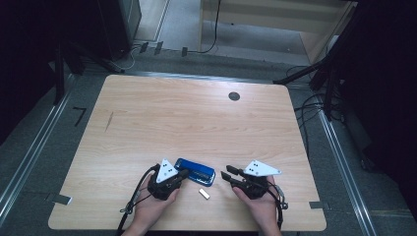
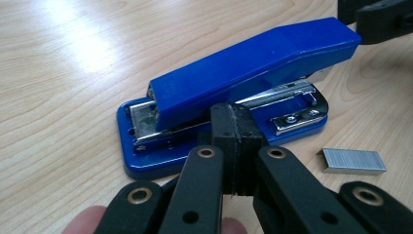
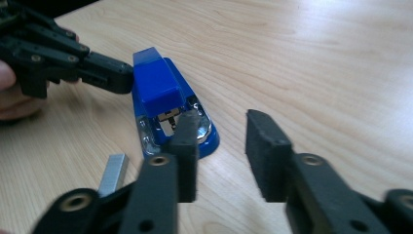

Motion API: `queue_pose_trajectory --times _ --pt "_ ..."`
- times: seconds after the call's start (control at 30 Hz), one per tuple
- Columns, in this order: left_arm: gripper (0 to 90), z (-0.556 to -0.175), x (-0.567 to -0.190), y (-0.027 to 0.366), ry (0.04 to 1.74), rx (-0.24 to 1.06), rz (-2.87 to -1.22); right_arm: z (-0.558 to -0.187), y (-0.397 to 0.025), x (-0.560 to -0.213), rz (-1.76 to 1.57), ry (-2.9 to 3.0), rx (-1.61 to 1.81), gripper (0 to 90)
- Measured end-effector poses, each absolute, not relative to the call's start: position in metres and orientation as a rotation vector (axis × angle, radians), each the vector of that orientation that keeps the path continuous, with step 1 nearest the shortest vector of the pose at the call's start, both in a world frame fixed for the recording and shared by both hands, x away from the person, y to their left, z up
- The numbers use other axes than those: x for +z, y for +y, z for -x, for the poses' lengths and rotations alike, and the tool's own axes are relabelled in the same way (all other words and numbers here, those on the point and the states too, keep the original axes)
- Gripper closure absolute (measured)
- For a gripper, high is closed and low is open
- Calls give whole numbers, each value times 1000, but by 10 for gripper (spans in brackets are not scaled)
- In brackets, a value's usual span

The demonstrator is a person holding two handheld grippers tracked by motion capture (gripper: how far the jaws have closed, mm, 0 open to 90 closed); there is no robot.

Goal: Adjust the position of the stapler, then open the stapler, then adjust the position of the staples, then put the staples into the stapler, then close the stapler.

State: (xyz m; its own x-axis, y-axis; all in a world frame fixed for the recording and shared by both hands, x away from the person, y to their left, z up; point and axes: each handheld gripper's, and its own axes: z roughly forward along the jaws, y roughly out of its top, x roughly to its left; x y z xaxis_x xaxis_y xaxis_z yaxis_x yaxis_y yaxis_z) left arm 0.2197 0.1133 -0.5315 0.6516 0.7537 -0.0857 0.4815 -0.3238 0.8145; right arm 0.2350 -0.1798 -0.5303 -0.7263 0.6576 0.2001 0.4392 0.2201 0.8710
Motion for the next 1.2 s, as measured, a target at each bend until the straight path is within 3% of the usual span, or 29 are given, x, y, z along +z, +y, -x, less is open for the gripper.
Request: queue_pose_trajectory --times 0.37,1.2 --pt "900 -223 -533 107 965 341 -2036 -231 -165 -537 -1069 2345 1480 899" --pt "900 -226 -533 109 997 321 -2018 -231 -151 -542 -1105 2415 1395 900"
